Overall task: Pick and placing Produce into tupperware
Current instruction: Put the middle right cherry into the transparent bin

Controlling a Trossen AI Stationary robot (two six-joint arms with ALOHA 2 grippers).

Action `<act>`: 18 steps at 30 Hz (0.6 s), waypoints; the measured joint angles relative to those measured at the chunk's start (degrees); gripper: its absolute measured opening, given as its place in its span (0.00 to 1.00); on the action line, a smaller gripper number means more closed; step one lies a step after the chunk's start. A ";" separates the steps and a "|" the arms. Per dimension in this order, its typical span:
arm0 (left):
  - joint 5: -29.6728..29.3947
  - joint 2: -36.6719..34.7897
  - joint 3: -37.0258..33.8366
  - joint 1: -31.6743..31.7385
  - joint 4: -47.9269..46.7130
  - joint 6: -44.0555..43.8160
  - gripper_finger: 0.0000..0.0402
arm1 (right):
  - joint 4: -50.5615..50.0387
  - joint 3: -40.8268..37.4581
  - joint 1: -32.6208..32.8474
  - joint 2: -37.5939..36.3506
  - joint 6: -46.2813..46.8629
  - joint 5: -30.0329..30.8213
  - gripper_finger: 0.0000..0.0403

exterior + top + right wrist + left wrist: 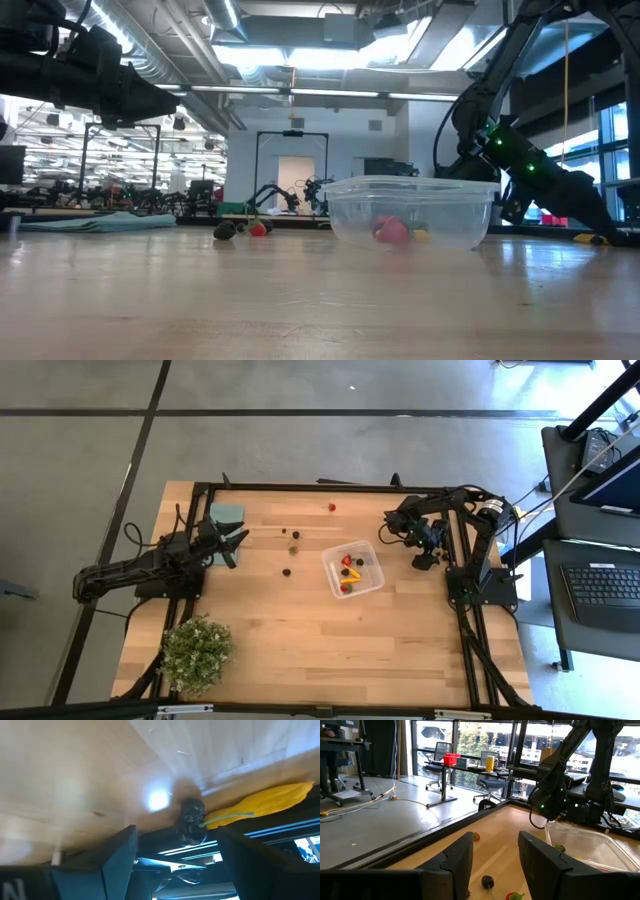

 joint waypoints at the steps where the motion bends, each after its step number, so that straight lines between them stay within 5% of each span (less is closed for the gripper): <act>1: 0.00 0.01 0.00 0.00 0.00 0.00 0.37 | 0.00 -0.01 0.00 0.00 0.01 0.00 0.68; 18: 0.00 0.00 -0.01 0.01 0.00 0.15 0.37 | 0.61 -1.70 0.00 0.00 0.77 2.99 0.64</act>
